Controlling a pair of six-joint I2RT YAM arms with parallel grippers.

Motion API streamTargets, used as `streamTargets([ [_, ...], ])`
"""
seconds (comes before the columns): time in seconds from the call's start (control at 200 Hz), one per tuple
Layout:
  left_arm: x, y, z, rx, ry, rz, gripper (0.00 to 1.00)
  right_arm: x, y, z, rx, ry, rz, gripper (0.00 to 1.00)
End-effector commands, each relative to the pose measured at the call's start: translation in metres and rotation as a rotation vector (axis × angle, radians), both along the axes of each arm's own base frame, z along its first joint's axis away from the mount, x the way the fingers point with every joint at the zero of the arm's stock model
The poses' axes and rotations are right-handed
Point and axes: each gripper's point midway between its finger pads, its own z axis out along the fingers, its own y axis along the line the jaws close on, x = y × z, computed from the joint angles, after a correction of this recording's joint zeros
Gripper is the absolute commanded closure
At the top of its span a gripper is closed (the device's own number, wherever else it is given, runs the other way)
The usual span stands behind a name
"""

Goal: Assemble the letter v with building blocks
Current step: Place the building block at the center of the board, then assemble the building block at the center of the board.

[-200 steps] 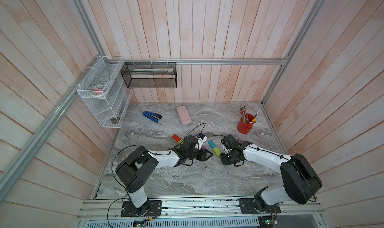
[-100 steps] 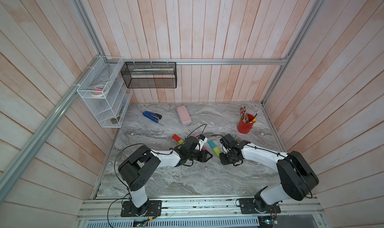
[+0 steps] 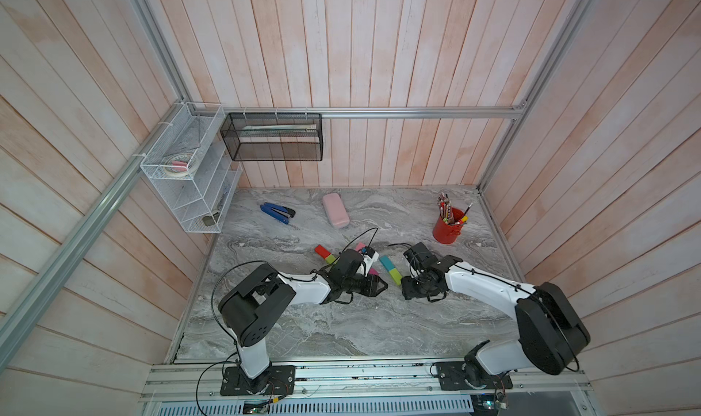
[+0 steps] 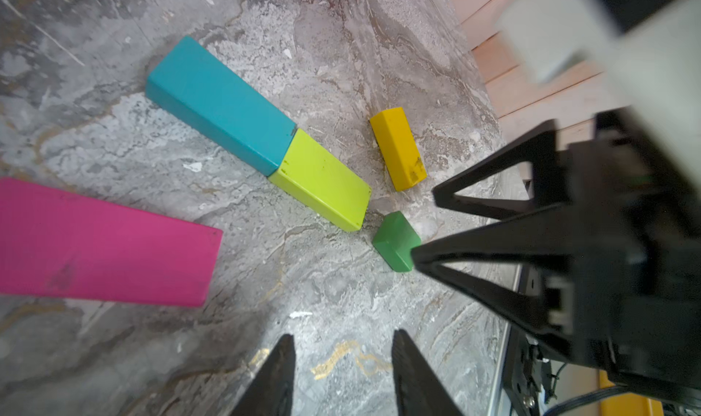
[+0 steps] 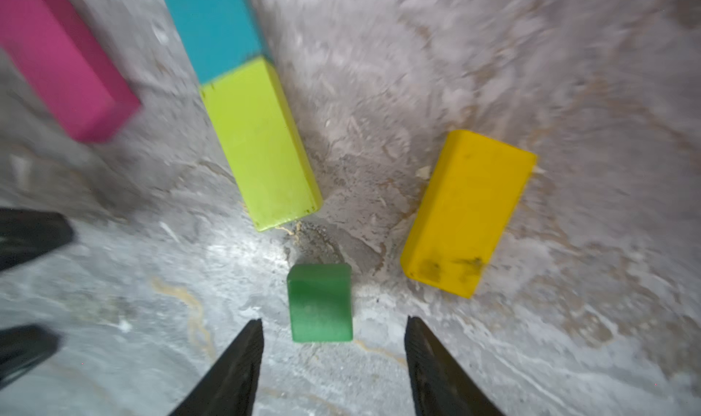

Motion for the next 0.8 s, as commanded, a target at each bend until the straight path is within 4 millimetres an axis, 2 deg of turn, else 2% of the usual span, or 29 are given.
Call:
streamTargets([
  [0.0, -0.003, -0.006, 0.006, -0.029, -0.029, -0.042, 0.65, -0.008, -0.01, 0.022, 0.15, -0.044, -0.243, 0.42],
  [0.07, -0.006, -0.008, 0.009, -0.043, -0.042, -0.068, 0.7, -0.017, -0.006, 0.018, 0.294, -0.046, -0.336, 0.49],
  [0.13, -0.009, -0.011, 0.011, -0.047, -0.054, -0.099, 0.74, -0.028, -0.007, 0.007, 0.374, -0.014, -0.414, 0.58],
  [0.26, -0.015, -0.017, 0.013, -0.031, -0.084, -0.146, 0.82, -0.042, -0.011, -0.008, 0.427, 0.025, -0.476, 0.75],
  [0.52, -0.02, -0.02, 0.01, -0.024, -0.082, -0.167, 1.0, -0.058, -0.013, -0.036, 0.447, 0.116, -0.5, 0.91],
  [0.62, -0.021, -0.02, 0.009, -0.019, -0.081, -0.165, 1.0, -0.059, -0.016, -0.042, 0.448, 0.129, -0.51, 0.97],
  [0.795, -0.019, -0.02, 0.006, -0.005, -0.079, -0.155, 1.0, -0.059, -0.015, -0.05, 0.433, 0.16, -0.492, 0.98],
])
